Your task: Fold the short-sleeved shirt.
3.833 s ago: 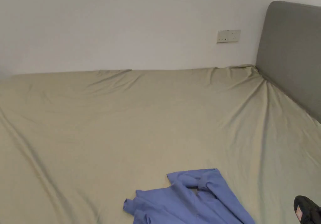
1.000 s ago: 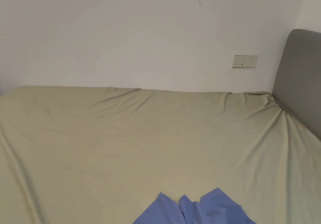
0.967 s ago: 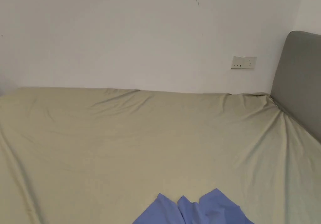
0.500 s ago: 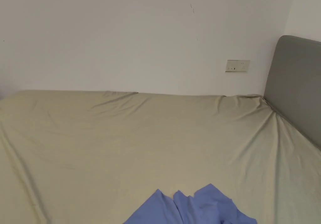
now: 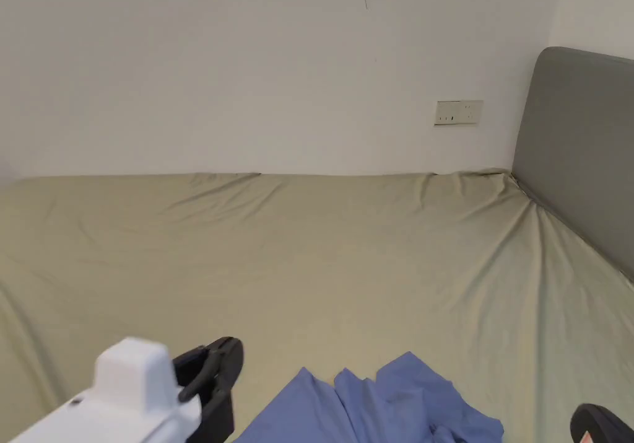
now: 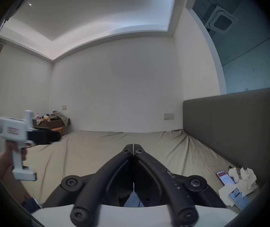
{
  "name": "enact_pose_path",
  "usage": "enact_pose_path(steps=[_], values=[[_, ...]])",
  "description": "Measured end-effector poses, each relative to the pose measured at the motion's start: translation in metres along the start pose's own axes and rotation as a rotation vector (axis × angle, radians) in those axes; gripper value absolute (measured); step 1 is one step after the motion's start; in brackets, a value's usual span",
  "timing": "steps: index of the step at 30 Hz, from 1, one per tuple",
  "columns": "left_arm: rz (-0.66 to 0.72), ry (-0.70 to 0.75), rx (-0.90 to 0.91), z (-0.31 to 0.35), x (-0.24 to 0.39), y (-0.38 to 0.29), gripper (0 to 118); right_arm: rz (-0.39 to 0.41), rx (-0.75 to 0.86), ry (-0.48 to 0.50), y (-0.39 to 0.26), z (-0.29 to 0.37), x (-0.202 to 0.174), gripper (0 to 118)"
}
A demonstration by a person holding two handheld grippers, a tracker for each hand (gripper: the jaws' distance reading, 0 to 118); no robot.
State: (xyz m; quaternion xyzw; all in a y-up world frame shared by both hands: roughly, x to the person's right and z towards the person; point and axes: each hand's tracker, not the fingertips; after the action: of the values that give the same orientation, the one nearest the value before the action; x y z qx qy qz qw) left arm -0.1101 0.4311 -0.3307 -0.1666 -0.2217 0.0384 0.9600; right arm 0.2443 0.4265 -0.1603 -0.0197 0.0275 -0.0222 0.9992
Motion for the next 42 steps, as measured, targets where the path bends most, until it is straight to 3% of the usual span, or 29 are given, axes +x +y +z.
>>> enact_pose_path(steps=[1, 3, 4, 6, 11, 14, 16, 17, 19, 20, 21, 22, 24, 26, 27, 31, 33, 36, 38, 39, 40, 42], values=[[0.009, 0.005, -0.11, -0.037, -0.009, 0.006, 34, -0.014, -0.01, -0.01, -0.004, -0.002, 0.004, 1], [0.009, 0.008, -0.279, -0.111, -0.026, 0.0, 104, -0.025, -0.048, -0.04, -0.011, -0.009, 0.011, 1], [0.009, 0.019, -0.366, -0.145, -0.033, -0.009, 118, -0.024, -0.061, -0.054, -0.015, -0.012, 0.014, 1], [-0.014, 0.03, -0.491, -0.21, -0.048, -0.032, 106, -0.026, -0.107, -0.081, -0.025, -0.02, 0.02, 1], [-0.009, 0.077, -0.727, -0.321, -0.067, -0.103, 98, -0.048, -0.223, -0.129, -0.049, -0.041, 0.036, 1], [0.002, 0.095, -0.766, -0.348, -0.064, -0.128, 81, -0.042, -0.291, -0.149, -0.065, -0.054, 0.042, 1], [-0.012, 0.109, -0.761, -0.35, -0.062, -0.139, 79, -0.041, -0.325, -0.146, -0.073, -0.063, 0.045, 3], [-0.012, 0.105, -0.737, -0.341, -0.059, -0.135, 67, -0.041, -0.338, -0.146, -0.076, -0.068, 0.046, 8], [-0.028, 0.086, -0.686, -0.328, -0.059, -0.133, 13, -0.045, -0.347, -0.14, -0.081, -0.078, 0.049, 32], [-0.047, 0.061, -0.672, -0.321, -0.06, -0.132, 0, -0.051, -0.363, -0.124, -0.083, -0.087, 0.051, 38], [-0.02, 0.026, -0.657, -0.311, -0.062, -0.125, 0, -0.056, -0.383, -0.109, -0.083, -0.099, 0.053, 38], [-0.015, 0.064, -0.638, -0.303, -0.064, -0.122, 0, -0.049, -0.379, -0.108, -0.084, -0.111, 0.054, 59], [-0.001, 0.025, -0.579, -0.277, -0.065, -0.113, 0, -0.015, -0.414, -0.056, -0.088, -0.147, 0.056, 77], [0.02, 0.025, -0.55, -0.252, -0.066, -0.105, 0, 0.047, -0.466, -0.028, -0.096, -0.192, 0.056, 111], [0.036, 0.023, -0.529, -0.239, -0.068, -0.103, 0, 0.084, -0.496, 0.002, -0.102, -0.214, 0.055, 118], [0.018, 0.028, -0.494, -0.198, -0.066, -0.1, 0, 0.227, -0.686, 0.116, -0.145, -0.305, 0.046, 118], [0.014, 0.042, -0.488, -0.185, -0.067, -0.101, 0, 0.258, -0.811, 0.127, -0.172, -0.343, 0.042, 108], [0.033, 0.053, -0.496, -0.174, -0.072, -0.109, 0, 0.24, -0.935, 0.134, -0.21, -0.376, 0.039, 82], [0.045, 0.053, -0.498, -0.171, -0.074, -0.113, 0, 0.202, -1.003, 0.159, -0.226, -0.382, 0.039, 49], [0.059, 0.059, -0.498, -0.169, -0.074, -0.115, 0, 0.137, -0.981, 0.199, -0.228, -0.377, 0.039, 38], [0.07, 0.062, -0.496, -0.167, -0.074, -0.116, 0, 0.133, -0.928, 0.173, -0.221, -0.37, 0.039, 6], [0.11, 0.066, -0.467, -0.16, -0.076, -0.112, 0, 0.114, -0.852, 0.153, -0.206, -0.352, 0.042, 5]])
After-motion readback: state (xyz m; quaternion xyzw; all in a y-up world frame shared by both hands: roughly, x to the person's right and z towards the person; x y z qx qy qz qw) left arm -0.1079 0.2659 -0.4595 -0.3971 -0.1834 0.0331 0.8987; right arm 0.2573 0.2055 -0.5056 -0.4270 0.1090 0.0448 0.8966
